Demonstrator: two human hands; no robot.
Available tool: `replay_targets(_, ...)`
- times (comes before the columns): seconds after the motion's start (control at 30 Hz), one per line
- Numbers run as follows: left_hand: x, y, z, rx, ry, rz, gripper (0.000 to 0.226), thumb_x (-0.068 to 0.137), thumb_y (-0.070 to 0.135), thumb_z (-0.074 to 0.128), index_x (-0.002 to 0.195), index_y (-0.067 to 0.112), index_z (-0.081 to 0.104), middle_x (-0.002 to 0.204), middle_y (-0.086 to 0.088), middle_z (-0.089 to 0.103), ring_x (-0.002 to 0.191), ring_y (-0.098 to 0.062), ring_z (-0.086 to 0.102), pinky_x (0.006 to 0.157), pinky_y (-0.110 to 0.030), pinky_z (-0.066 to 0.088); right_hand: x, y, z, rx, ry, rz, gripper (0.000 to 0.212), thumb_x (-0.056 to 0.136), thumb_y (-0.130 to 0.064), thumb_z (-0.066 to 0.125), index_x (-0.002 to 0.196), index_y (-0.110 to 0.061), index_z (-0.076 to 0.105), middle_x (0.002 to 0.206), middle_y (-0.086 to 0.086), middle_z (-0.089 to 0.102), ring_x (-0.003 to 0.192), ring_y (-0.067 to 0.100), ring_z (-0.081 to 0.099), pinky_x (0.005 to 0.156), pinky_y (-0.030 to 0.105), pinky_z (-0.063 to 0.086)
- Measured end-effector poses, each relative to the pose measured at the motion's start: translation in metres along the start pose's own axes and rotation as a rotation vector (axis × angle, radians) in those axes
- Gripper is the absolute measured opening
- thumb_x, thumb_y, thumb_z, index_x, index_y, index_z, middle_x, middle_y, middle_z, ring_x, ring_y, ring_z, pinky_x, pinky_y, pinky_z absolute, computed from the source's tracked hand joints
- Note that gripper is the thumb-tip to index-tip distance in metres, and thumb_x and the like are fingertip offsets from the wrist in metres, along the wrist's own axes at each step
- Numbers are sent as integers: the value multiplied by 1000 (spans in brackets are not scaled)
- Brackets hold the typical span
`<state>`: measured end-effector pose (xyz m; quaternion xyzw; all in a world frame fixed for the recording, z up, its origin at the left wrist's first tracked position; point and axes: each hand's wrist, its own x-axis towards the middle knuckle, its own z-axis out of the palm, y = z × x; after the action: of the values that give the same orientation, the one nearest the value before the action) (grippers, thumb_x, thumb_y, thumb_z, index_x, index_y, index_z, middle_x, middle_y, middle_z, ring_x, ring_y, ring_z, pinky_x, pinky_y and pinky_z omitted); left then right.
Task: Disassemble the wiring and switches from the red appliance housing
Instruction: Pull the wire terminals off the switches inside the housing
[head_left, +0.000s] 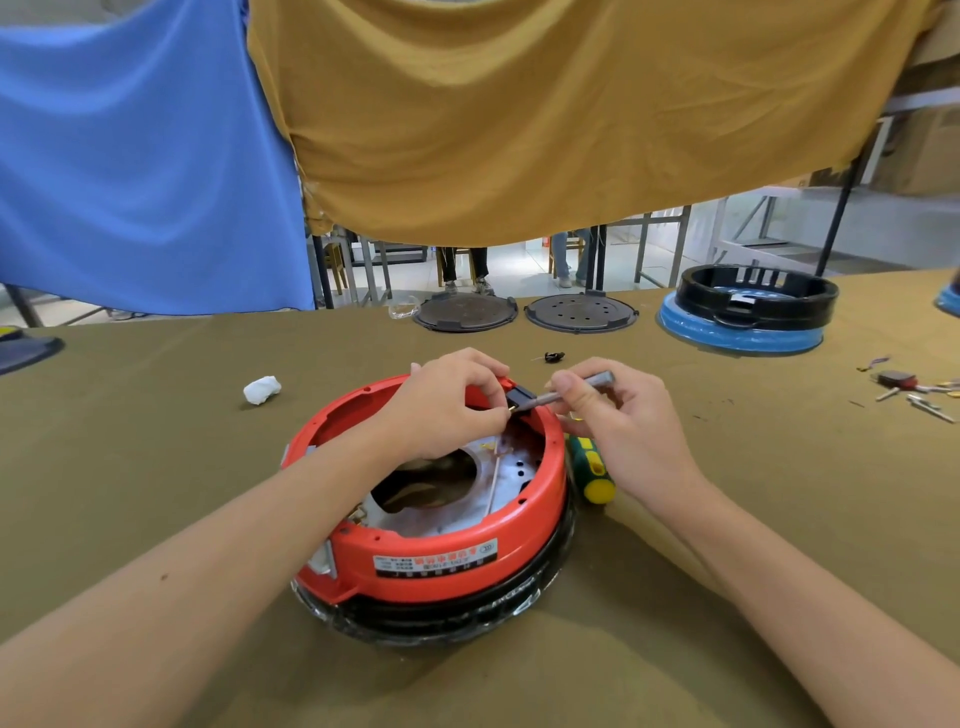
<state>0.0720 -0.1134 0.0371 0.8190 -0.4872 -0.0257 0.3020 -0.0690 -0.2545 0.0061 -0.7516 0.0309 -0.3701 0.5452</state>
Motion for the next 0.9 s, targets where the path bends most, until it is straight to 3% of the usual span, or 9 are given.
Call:
replay_targets(0.13, 0, -1, 0, 2, 2, 3, 10, 85, 24, 68, 75, 24, 72, 125, 22, 55, 119, -5, 49, 114, -63, 21, 1, 0, -1, 22, -9, 17, 15, 97, -20, 62, 87, -13, 71, 81, 2, 72, 80, 18, 72, 71, 27, 59)
replay_targets(0.27, 0, -1, 0, 5, 8, 14, 11, 85, 25, 68, 75, 25, 71, 123, 22, 55, 118, -5, 50, 115, -62, 22, -4, -1, 1, -433, 6, -297, 15, 95, -27, 64, 89, -17, 72, 82, -16, 64, 83, 7, 60, 74, 18, 48)
replay_targets(0.4, 0, -2, 0, 10, 9, 23, 13, 86, 29, 69, 74, 26, 70, 123, 22, 55, 118, -4, 50, 114, -62, 23, -5, -1, 4, -654, -20, -487, 14, 95, -20, 66, 94, -9, 74, 85, -5, 66, 85, 13, 53, 77, 19, 43)
replay_targets(0.53, 1, -1, 0, 17, 15, 22, 12, 85, 27, 69, 74, 24, 71, 122, 21, 55, 118, -5, 51, 114, -63, 23, -5, -3, 2, -534, 19, -407, 20, 95, -28, 60, 91, -13, 73, 82, -17, 59, 81, 10, 58, 72, 23, 48)
replay_targets(0.73, 0, 0, 0, 15, 9, 17, 11, 85, 27, 68, 75, 24, 72, 121, 22, 54, 118, -5, 51, 114, -63, 22, -5, -2, 3, -479, 55, -340, 27, 95, -32, 57, 88, -11, 72, 79, -7, 62, 78, 9, 58, 67, 25, 46)
replay_targets(0.83, 0, 1, -1, 14, 9, 19, 12, 85, 27, 68, 75, 23, 72, 122, 21, 54, 118, -5, 51, 113, -63, 23, -7, -4, 4, -499, 43, -384, 27, 94, -31, 58, 89, -9, 73, 81, -19, 57, 79, 10, 59, 68, 24, 48)
replay_targets(0.9, -1, 1, -1, 18, 9, 21, 12, 86, 27, 68, 75, 23, 71, 123, 21, 54, 119, -5, 51, 113, -63, 23, -7, -5, 4, -553, 21, -429, 26, 95, -29, 60, 90, -8, 74, 81, -17, 58, 81, 12, 59, 71, 25, 49)
